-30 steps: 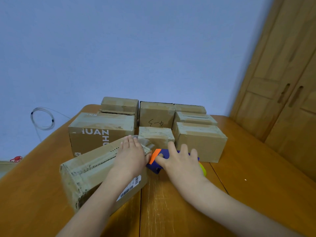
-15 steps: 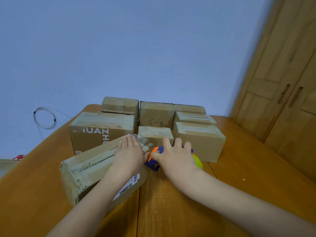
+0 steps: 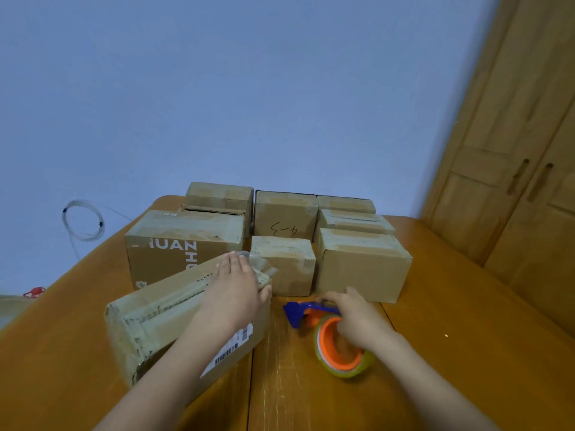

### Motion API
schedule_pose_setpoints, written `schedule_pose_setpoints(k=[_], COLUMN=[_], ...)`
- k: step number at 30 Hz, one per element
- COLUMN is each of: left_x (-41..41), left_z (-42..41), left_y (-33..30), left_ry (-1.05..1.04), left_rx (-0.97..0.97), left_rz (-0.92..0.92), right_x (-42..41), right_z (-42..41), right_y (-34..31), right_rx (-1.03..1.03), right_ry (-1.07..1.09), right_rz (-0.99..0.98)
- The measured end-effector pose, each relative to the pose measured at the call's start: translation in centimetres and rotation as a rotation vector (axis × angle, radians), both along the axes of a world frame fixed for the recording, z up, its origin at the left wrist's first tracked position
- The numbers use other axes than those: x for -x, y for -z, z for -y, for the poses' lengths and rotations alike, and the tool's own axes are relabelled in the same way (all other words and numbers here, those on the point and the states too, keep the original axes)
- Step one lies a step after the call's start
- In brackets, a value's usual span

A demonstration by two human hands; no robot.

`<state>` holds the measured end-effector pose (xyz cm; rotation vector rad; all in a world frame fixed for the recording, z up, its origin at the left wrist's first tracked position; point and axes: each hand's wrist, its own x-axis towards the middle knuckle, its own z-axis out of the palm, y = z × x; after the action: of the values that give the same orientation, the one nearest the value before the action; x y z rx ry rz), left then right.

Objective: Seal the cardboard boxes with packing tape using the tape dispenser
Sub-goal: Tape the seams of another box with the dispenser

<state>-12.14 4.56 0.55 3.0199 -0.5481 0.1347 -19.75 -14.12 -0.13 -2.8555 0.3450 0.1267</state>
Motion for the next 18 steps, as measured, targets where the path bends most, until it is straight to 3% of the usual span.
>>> schedule_pose_setpoints(k=[4,7,11,15,18], left_x=[0.1,0.1,0.1,-0.1,-0.4], left_z=[-0.1,-0.5,-1.5,-3.9,-6.0], left_y=[0.0,0.2,0.1,-0.8,-1.6], left_ry=[0.017,0.036,0.137,0.315,0.411], left_rx=[0.012,0.012,-0.007,0.021,0.075], left_rz=[0.014,0.034,0.027,-0.083,-0.153], right_x=[-1.0,-1.4,-1.4,-1.2,-1.0], right_z=[2.6,3.8,4.8,3.9,1.7], right_y=[3.4,5.3,5.8,4.6,2.8], right_rx=[-0.381,-0.479,-0.202,-0.030,0.035], right_ry=[0.166,0.288,0.307,0.236,0.102], right_rz=[-0.038,-0.009,0.120,-0.052,0.225])
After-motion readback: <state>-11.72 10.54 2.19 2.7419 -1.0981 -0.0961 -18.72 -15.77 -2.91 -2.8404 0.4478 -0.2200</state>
